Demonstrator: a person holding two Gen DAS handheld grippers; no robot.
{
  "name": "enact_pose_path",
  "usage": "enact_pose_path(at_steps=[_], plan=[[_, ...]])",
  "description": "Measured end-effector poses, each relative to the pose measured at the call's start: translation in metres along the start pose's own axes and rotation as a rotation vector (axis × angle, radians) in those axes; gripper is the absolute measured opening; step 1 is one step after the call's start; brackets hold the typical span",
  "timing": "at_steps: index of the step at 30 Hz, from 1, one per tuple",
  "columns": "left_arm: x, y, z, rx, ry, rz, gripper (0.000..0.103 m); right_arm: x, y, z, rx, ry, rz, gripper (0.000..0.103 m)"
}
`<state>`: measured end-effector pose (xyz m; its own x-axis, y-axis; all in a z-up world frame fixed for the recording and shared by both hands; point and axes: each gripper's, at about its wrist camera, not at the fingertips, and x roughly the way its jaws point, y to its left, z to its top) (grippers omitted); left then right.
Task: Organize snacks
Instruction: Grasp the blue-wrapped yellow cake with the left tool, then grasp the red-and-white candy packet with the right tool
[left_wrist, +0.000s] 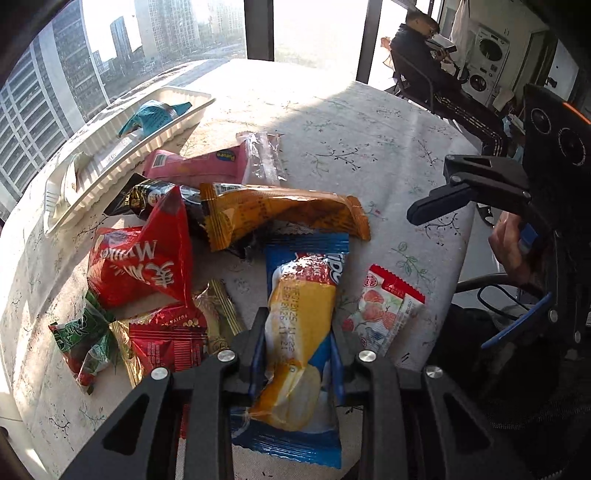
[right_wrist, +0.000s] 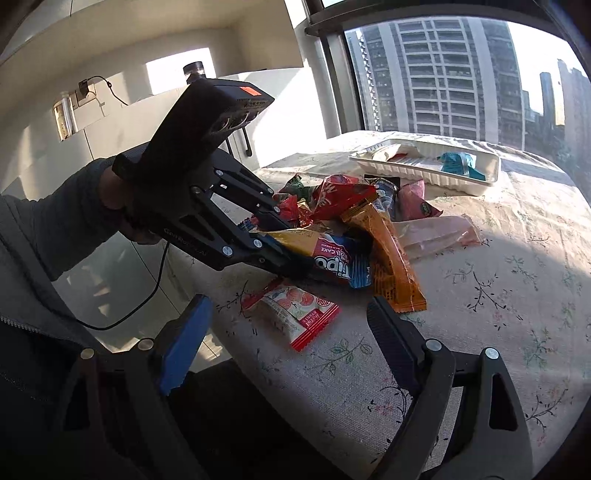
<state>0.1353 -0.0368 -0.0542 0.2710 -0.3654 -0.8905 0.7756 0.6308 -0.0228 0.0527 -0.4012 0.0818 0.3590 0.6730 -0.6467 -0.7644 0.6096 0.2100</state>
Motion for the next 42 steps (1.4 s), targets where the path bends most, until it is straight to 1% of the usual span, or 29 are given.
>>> enact_pose_path(at_steps=[4,7,9,11,16,18,19,20,23,24,27,30,35,37,39,42], plan=[[0.0,0.002,-0.008,-0.037,-0.01,-0.006,0.029,0.015,0.005,0.006,-0.037,0.051,-0.005,0.082],[0.002,-0.006,-0.006,-0.001,0.003,0.023,0.031,0.023,0.011,0.008,-0.072,0.085,-0.008,0.082],[0.005,-0.008,-0.003,0.004,0.003,0.031,0.031,0.027,0.012,0.009,-0.084,0.099,-0.016,0.082],[0.006,-0.008,0.0,0.01,0.001,0.03,0.031,0.03,0.013,0.01,-0.095,0.117,-0.023,0.082],[0.006,-0.004,-0.001,-0.017,-0.015,0.012,0.028,0.035,0.012,0.011,-0.142,0.166,-0.035,0.082],[0.004,-0.001,-0.005,-0.04,-0.028,0.009,0.028,0.038,0.01,0.013,-0.17,0.193,-0.039,0.079],[0.002,0.0,-0.007,-0.053,-0.037,0.009,0.027,0.04,0.009,0.015,-0.188,0.208,-0.037,0.074],[-0.001,0.002,-0.01,-0.067,-0.05,0.005,0.027,0.042,0.009,0.017,-0.205,0.222,-0.031,0.072],[-0.013,0.007,-0.018,-0.11,-0.086,-0.006,0.027,0.05,0.009,0.025,-0.268,0.269,-0.029,0.067],[-0.018,0.009,-0.021,-0.126,-0.104,-0.013,0.027,0.053,0.009,0.028,-0.293,0.284,-0.026,0.067],[-0.031,0.015,-0.03,-0.169,-0.157,-0.045,0.027,0.061,0.011,0.038,-0.364,0.318,-0.001,0.067],[-0.036,0.02,-0.039,-0.209,-0.192,-0.062,0.027,0.072,0.013,0.048,-0.424,0.359,0.034,0.064],[-0.044,0.023,-0.058,-0.271,-0.244,-0.09,0.027,0.094,0.017,0.056,-0.509,0.464,0.079,0.064],[-0.047,0.025,-0.065,-0.297,-0.264,-0.095,0.027,0.1,0.019,0.058,-0.539,0.503,0.106,0.061],[-0.051,0.029,-0.072,-0.324,-0.28,-0.102,0.027,0.108,0.02,0.058,-0.574,0.548,0.133,0.061],[-0.055,0.032,-0.081,-0.357,-0.3,-0.104,0.027,0.117,0.019,0.064,-0.595,0.589,0.166,0.061]])
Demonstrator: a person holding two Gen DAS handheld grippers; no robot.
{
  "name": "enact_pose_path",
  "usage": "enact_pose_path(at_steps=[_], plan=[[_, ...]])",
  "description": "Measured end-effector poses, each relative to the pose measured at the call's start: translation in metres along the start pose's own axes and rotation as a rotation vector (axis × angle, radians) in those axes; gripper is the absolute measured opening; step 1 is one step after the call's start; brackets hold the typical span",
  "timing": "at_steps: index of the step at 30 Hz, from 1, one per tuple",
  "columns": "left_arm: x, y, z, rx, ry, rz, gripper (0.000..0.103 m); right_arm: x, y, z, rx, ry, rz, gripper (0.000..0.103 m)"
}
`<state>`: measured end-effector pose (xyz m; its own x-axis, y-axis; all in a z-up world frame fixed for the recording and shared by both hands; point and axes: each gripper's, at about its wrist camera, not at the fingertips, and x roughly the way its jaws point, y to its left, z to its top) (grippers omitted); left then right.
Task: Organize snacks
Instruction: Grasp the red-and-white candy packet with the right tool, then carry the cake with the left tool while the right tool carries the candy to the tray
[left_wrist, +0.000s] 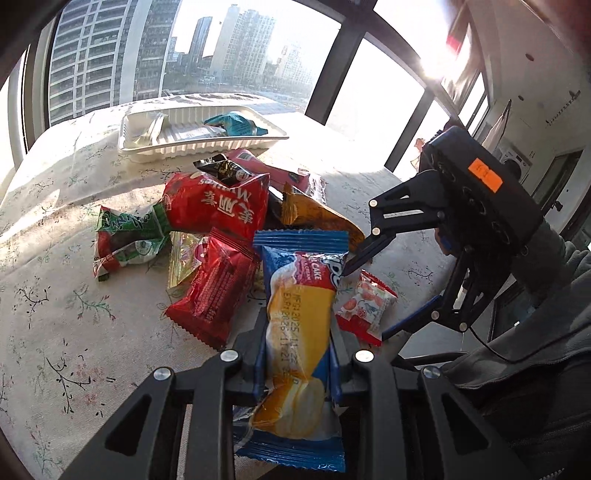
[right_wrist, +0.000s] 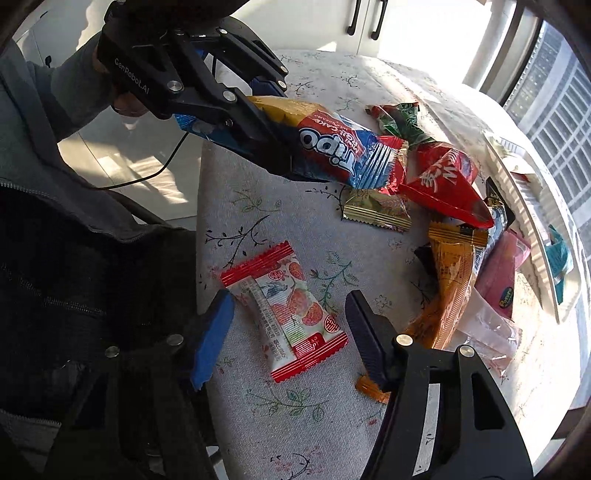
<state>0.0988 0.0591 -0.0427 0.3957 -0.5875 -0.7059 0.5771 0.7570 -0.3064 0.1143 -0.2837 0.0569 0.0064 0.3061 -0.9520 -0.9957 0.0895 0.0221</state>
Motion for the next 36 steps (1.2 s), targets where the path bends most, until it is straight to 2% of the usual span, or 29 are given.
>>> enact_pose_path(at_steps=[3,6,10,15,21,27,36], plan=[[-0.004,0.001,-0.002,-0.01,-0.016,-0.006,0.027,0.005,-0.006,0.005,-0.004,0.029,0.061,0.058],[-0.005,0.001,-0.003,-0.013,-0.026,-0.017,0.027,0.005,-0.013,0.008,-0.004,0.046,0.083,0.054],[-0.005,0.003,-0.004,-0.026,-0.036,-0.021,0.027,0.005,-0.016,0.014,-0.005,0.06,0.065,0.05],[-0.006,0.002,-0.003,-0.026,-0.048,-0.025,0.027,0.004,-0.006,0.015,0.01,0.037,0.027,0.035],[-0.007,0.001,-0.004,-0.029,-0.058,-0.021,0.027,-0.001,0.011,0.004,0.068,-0.006,-0.035,0.032],[-0.014,0.007,-0.003,-0.047,-0.087,-0.015,0.027,-0.012,0.012,-0.014,0.191,-0.128,-0.092,0.029],[-0.022,0.026,0.033,-0.052,-0.136,0.036,0.027,-0.063,-0.024,-0.052,0.471,-0.442,-0.066,0.029]])
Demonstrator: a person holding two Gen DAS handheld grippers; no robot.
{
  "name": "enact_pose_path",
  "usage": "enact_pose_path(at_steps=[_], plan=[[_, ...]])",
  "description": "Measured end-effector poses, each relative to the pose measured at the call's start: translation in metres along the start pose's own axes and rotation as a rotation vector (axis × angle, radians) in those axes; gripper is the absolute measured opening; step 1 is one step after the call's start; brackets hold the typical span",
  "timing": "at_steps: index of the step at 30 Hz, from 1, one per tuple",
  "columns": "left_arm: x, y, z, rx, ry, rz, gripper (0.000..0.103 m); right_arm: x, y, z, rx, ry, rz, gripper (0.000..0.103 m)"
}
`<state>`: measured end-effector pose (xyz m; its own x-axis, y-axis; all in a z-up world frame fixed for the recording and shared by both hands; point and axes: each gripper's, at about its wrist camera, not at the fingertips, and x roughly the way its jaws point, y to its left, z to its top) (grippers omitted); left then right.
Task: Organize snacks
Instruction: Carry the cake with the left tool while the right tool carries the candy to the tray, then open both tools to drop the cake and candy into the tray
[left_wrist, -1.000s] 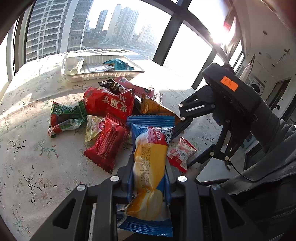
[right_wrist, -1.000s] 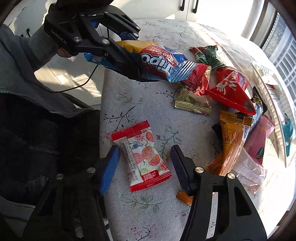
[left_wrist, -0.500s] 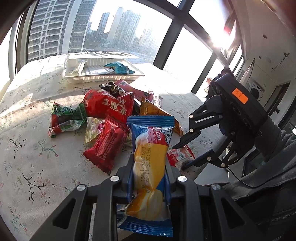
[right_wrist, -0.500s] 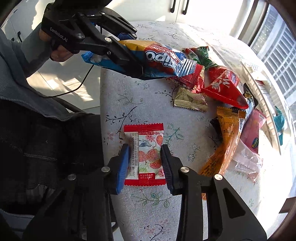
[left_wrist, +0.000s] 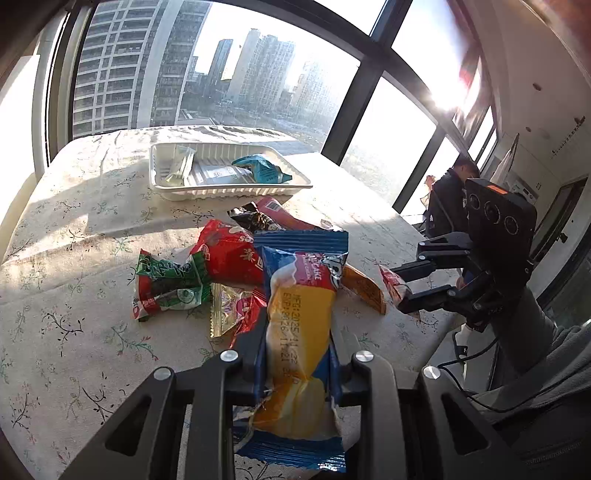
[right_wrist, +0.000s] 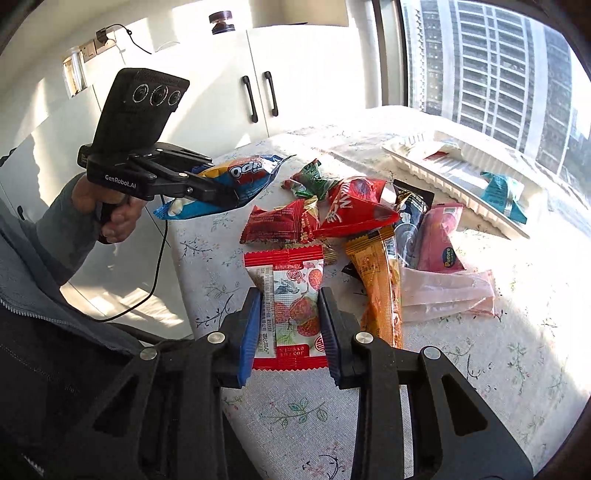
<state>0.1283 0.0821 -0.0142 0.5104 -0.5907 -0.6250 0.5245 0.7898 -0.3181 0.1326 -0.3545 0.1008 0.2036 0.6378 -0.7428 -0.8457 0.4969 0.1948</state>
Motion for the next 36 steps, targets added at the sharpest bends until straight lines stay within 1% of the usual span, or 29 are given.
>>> enact_pose_path(at_steps=[4,5,7,9,13,16,17,20,24,25,26,29,32,36], plan=[[0.003,0.014,0.033,0.005,-0.029,0.038,0.027,-0.023,-0.046,0.016,0.149,-0.118,-0.034,0.029],[0.004,0.017,0.042,0.006,-0.031,0.047,0.027,-0.029,-0.058,0.023,0.185,-0.142,-0.05,0.029],[0.01,0.025,0.06,0.004,-0.031,0.074,0.027,-0.039,-0.081,0.033,0.24,-0.192,-0.11,0.029],[0.018,0.031,0.08,0.004,-0.03,0.106,0.027,-0.047,-0.113,0.045,0.326,-0.238,-0.139,0.029],[0.038,0.041,0.121,0.013,-0.031,0.153,0.027,-0.055,-0.163,0.067,0.458,-0.303,-0.205,0.029],[0.057,0.044,0.148,0.031,-0.021,0.187,0.027,-0.049,-0.192,0.086,0.496,-0.334,-0.24,0.029],[0.064,0.046,0.155,0.031,-0.016,0.195,0.027,-0.045,-0.198,0.094,0.498,-0.339,-0.239,0.029],[0.088,0.052,0.178,0.03,-0.002,0.217,0.027,-0.03,-0.217,0.114,0.508,-0.338,-0.251,0.029],[0.124,0.061,0.196,0.013,0.042,0.242,0.027,0.002,-0.239,0.136,0.504,-0.283,-0.312,0.029],[0.134,0.063,0.199,0.01,0.057,0.25,0.027,0.009,-0.244,0.139,0.502,-0.269,-0.343,0.029],[0.143,0.064,0.201,0.007,0.069,0.255,0.027,0.017,-0.251,0.14,0.504,-0.26,-0.368,0.029],[0.169,0.066,0.207,0.018,0.099,0.278,0.027,0.035,-0.269,0.133,0.541,-0.235,-0.4,0.029],[0.191,0.069,0.208,0.025,0.135,0.287,0.027,0.051,-0.277,0.125,0.522,-0.186,-0.44,0.029],[0.212,0.075,0.207,0.018,0.172,0.3,0.027,0.057,-0.288,0.119,0.53,-0.187,-0.461,0.029]])
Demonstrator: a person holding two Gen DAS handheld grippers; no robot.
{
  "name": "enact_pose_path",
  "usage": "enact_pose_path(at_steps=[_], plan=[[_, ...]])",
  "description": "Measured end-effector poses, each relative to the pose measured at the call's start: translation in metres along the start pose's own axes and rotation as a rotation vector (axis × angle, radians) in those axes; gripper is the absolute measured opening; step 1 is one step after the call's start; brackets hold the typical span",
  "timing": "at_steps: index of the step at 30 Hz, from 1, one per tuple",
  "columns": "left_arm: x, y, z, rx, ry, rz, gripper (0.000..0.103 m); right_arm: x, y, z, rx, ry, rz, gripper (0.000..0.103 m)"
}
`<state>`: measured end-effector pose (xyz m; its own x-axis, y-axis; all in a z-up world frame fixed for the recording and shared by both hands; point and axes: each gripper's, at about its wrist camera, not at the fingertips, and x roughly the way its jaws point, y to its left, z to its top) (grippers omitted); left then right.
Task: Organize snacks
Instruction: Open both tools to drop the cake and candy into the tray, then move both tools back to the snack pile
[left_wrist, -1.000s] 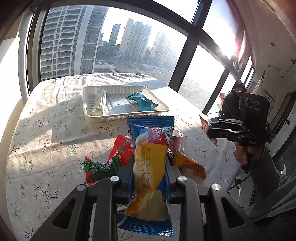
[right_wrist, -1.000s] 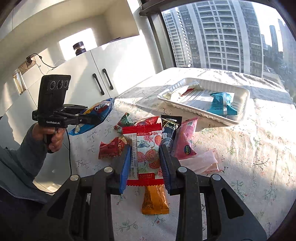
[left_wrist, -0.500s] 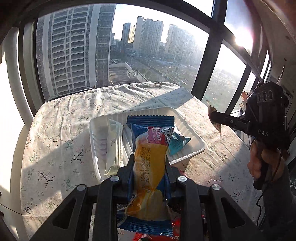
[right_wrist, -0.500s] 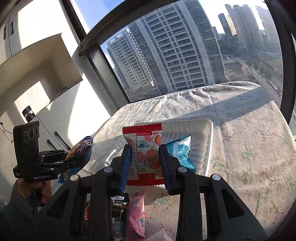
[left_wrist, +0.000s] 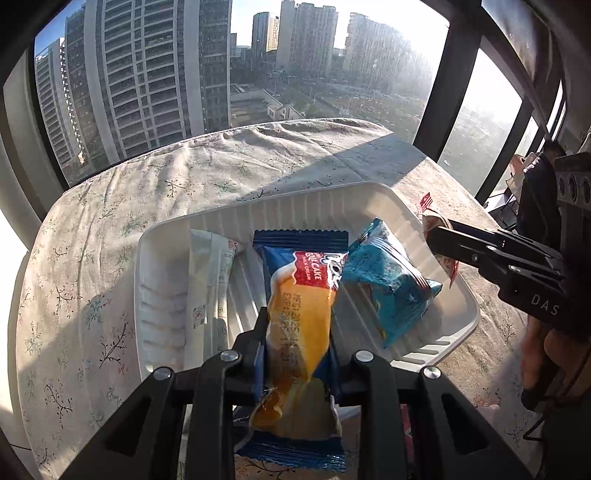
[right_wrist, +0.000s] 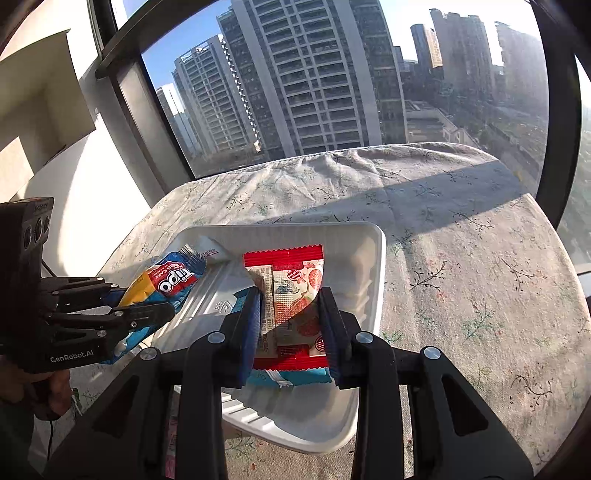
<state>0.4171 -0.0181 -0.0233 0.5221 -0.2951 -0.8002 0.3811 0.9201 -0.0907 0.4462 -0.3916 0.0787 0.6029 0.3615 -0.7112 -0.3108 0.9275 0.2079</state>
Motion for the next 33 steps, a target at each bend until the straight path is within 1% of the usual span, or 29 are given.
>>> enact_pose_path(at_steps=[2,5,12,15,17,19,21,24,26,27,28,29,30,31,32,33], plan=[[0.009,0.002,0.001,-0.005,0.014,0.006,0.027,0.004,-0.006,-0.002,0.001,0.001,-0.015,0.029],[0.02,0.001,0.003,-0.013,0.027,0.019,0.027,0.014,-0.013,-0.006,0.022,0.02,-0.008,0.029],[0.035,-0.005,0.002,-0.001,0.057,0.055,0.028,0.028,-0.008,-0.014,-0.034,0.052,-0.056,0.03],[0.036,-0.002,0.002,-0.01,0.055,0.062,0.029,0.03,-0.008,-0.017,-0.04,0.049,-0.065,0.031],[0.034,-0.001,0.003,-0.011,0.053,0.068,0.034,0.029,-0.005,-0.018,-0.054,0.049,-0.078,0.032],[0.032,-0.001,0.003,-0.008,0.046,0.079,0.046,0.029,-0.002,-0.02,-0.082,0.044,-0.101,0.034],[0.027,-0.001,0.004,-0.007,0.032,0.078,0.047,0.031,0.0,-0.022,-0.09,0.052,-0.109,0.039],[0.016,-0.002,0.005,-0.006,0.003,0.079,0.056,0.028,-0.001,-0.022,-0.085,0.041,-0.107,0.044],[0.004,-0.003,0.005,0.0,-0.023,0.075,0.059,0.024,0.001,-0.022,-0.094,0.028,-0.11,0.046],[-0.004,-0.004,0.004,0.005,-0.038,0.075,0.063,0.021,0.002,-0.023,-0.106,0.017,-0.12,0.047],[-0.013,-0.004,0.002,0.009,-0.052,0.076,0.069,0.018,0.004,-0.023,-0.121,0.001,-0.13,0.048],[-0.023,-0.005,-0.002,0.012,-0.068,0.078,0.072,0.013,0.006,-0.023,-0.131,-0.017,-0.133,0.051],[-0.032,-0.005,-0.005,0.014,-0.082,0.079,0.078,0.009,0.007,-0.022,-0.137,-0.037,-0.13,0.054],[-0.044,-0.005,-0.012,0.016,-0.098,0.081,0.083,0.004,0.008,-0.022,-0.138,-0.057,-0.125,0.059],[-0.055,-0.005,-0.019,0.017,-0.111,0.082,0.085,-0.001,0.009,-0.021,-0.135,-0.079,-0.121,0.065],[-0.067,-0.006,-0.027,0.018,-0.125,0.083,0.089,-0.006,0.01,-0.02,-0.131,-0.099,-0.115,0.067]])
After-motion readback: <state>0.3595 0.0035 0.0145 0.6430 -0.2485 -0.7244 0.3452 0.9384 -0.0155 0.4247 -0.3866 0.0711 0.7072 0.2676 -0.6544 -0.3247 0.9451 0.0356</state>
